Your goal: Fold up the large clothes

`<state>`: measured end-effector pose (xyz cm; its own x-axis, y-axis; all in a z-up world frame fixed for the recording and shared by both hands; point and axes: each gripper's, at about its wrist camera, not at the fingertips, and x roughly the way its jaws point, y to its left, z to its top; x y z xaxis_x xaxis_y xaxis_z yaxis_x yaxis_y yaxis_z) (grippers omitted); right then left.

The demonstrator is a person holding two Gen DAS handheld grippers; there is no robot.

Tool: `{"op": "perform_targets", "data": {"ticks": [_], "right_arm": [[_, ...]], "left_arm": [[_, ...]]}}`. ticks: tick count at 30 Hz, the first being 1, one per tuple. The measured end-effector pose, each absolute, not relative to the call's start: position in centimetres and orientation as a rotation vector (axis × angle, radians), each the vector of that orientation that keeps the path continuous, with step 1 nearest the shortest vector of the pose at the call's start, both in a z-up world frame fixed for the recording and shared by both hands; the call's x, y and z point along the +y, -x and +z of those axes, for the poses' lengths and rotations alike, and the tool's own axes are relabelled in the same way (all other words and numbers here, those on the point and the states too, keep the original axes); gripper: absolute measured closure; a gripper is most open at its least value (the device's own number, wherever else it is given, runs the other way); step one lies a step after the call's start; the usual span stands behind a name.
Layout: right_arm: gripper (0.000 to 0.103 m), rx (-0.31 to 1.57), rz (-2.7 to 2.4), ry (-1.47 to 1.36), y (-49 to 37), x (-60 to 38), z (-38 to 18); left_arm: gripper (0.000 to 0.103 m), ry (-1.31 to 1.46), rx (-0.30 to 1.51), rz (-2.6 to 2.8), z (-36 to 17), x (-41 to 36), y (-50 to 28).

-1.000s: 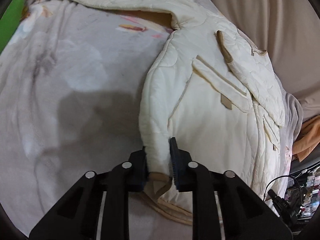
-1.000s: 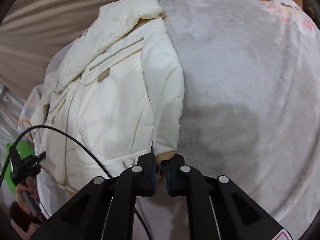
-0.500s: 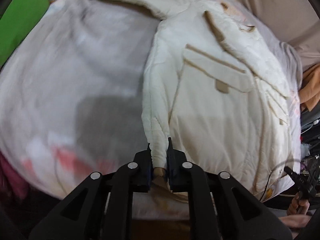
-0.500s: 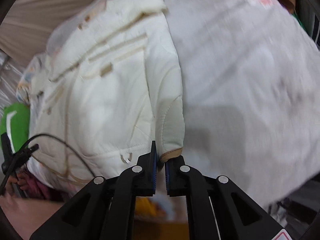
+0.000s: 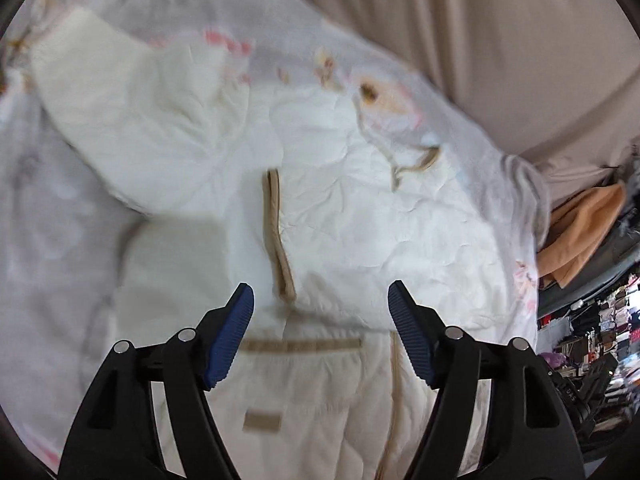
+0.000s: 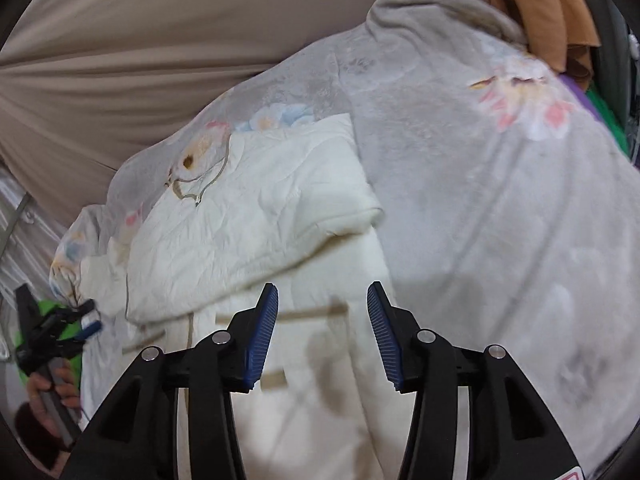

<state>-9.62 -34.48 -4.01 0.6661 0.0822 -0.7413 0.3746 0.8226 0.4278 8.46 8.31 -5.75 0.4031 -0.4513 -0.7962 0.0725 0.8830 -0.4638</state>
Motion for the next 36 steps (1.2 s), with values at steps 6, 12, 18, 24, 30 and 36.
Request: {"op": "perform_targets", "data": {"ticks": [6, 12, 18, 24, 30, 36], "right_arm": [[0.057, 0.895, -0.184, -0.734, 3.4, -35.2, -9.2], [0.099, 0.670, -0.152, -0.657, 0.4, -34.4, -4.5], [0.099, 0.963, -0.192, -0.546, -3.9, -33.6, -11.5], [0.095, 0.792, -0.194, -0.536, 0.3, -32.5, -6.1], [0.096, 0.908, -0.235, -0.477, -4.6, -33.4, -9.8], [0.092, 0.884, -0.246, -0.483, -1.2, -32.6, -7.3]], "left_arm": [[0.077, 0.444, 1.191, -0.314, -11.7, 6.2, -13.5], [0.099, 0.374, 0.985, -0.422, -5.2, 4.9, -16.8], [0.098, 0.176, 1.112, -0.325, -10.4, 2.0, -21.2], [0.097, 0.190, 1.103, -0.311, -11.1, 2.1, -20.6], [0.095, 0.161, 1.088, -0.284, -11.3, 1.5, -20.5], [0.094, 0.189, 1.092, -0.292, -10.8, 3.0, -19.6]]}}
